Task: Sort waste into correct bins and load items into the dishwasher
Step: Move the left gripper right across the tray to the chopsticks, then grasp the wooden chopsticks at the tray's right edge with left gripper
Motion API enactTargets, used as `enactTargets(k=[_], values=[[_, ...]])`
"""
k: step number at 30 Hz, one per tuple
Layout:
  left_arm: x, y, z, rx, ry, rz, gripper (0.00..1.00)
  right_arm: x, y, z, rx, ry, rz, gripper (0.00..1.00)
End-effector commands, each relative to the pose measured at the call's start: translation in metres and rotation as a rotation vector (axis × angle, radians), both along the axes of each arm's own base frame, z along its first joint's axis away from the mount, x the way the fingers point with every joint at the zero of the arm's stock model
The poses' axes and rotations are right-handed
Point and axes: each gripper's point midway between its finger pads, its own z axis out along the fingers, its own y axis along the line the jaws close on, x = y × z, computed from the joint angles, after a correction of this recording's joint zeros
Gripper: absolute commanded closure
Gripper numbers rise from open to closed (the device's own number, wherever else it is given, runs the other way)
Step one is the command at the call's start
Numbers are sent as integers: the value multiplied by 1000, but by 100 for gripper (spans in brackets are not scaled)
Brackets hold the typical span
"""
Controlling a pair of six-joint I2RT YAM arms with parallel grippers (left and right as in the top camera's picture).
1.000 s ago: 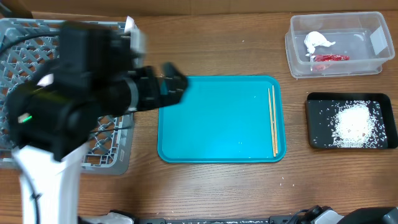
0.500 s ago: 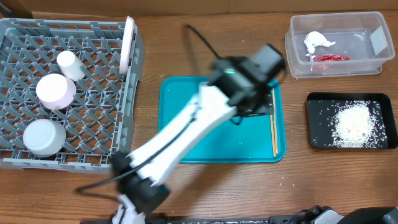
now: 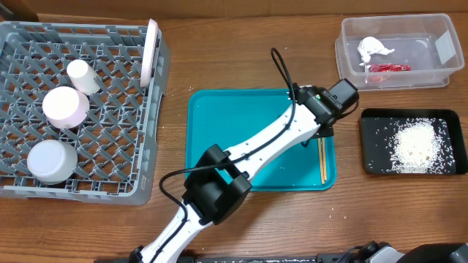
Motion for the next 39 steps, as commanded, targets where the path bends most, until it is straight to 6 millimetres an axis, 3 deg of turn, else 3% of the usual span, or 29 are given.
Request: enactTargets(k=[1, 6, 13, 18, 39], values=[[-5, -20, -15, -18, -16, -18, 15, 0, -2, 1, -7, -1, 2, 1], [-7, -40, -25, -33, -63, -45, 18, 0, -2, 1, -7, -1, 2, 0], [-10, -31, -42, 53, -79, -47, 24, 0, -2, 1, -7, -1, 2, 0], [-6, -22, -41, 98, -105, -38, 30, 0, -2, 1, -7, -1, 2, 0], [2, -22, -44, 113, -151, -33, 30, 0, -1, 1, -7, -1, 2, 0]])
